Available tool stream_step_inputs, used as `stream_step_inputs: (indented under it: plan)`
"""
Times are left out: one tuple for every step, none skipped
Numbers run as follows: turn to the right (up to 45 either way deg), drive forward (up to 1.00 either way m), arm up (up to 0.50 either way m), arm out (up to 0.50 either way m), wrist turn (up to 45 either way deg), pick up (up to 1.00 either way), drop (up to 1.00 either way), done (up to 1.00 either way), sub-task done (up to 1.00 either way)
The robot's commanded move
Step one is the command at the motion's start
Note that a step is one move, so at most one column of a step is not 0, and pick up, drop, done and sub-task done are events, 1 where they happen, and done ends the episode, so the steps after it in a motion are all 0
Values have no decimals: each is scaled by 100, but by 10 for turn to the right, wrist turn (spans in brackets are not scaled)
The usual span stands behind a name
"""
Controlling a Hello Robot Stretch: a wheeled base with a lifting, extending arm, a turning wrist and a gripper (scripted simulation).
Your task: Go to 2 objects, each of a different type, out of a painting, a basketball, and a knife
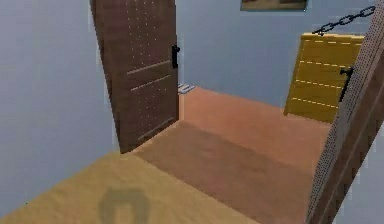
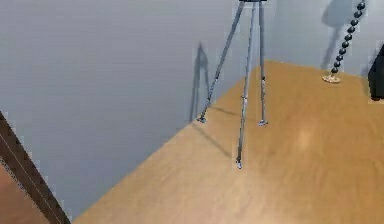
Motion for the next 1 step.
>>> stream_step_inputs:
  plan:
    - [90,0,0,0,0,0,0,0,0]
